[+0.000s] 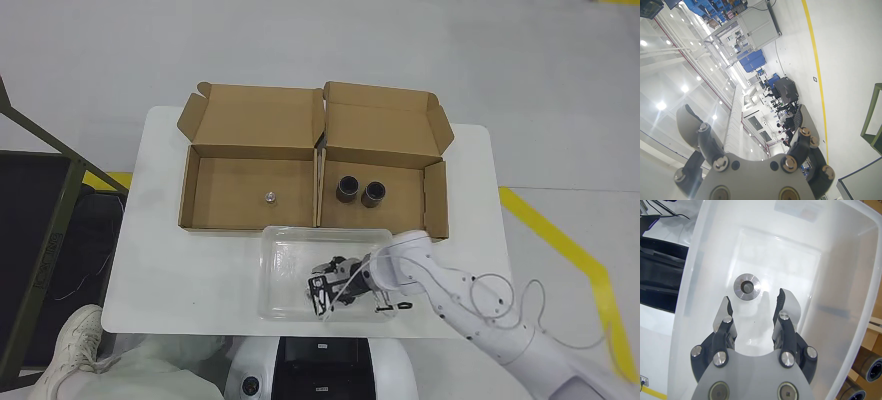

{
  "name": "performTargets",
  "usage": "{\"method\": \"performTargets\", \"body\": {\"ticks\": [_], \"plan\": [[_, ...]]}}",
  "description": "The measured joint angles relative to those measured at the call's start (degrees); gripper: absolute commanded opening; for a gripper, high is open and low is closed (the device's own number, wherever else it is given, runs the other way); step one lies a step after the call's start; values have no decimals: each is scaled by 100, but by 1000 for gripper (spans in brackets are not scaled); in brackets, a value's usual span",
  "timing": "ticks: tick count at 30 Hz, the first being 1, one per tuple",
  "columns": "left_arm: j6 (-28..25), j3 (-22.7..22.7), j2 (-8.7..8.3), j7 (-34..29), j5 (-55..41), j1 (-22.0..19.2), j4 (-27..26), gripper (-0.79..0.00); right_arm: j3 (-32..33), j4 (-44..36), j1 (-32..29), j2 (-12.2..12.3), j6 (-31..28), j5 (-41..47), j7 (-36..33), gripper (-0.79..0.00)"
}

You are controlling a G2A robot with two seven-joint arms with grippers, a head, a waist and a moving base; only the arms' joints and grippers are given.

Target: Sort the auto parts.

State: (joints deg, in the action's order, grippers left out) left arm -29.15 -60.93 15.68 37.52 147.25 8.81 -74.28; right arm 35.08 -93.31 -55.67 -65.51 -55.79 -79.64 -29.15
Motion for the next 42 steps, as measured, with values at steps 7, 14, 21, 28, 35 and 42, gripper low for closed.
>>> {"method": "performTargets", "body": {"ticks": [7,14,21,28,35,42], "plan": [[0,0,0,0,0,0,0,0,-208,276,148,-116,58,-29,175,-305],[0,0,0,0,0,0,0,0,-439,522,264,-241,143,-97,156,-320],[0,0,0,0,0,0,0,0,-593,683,376,-356,187,-41,78,-434],[0,0,0,0,0,0,0,0,-610,664,400,-388,157,-15,40,-785],[0,0,0,0,0,0,0,0,-473,490,342,-344,59,89,111,-785],[0,0,0,0,0,0,0,0,-93,448,208,-251,144,603,259,-785]]}}
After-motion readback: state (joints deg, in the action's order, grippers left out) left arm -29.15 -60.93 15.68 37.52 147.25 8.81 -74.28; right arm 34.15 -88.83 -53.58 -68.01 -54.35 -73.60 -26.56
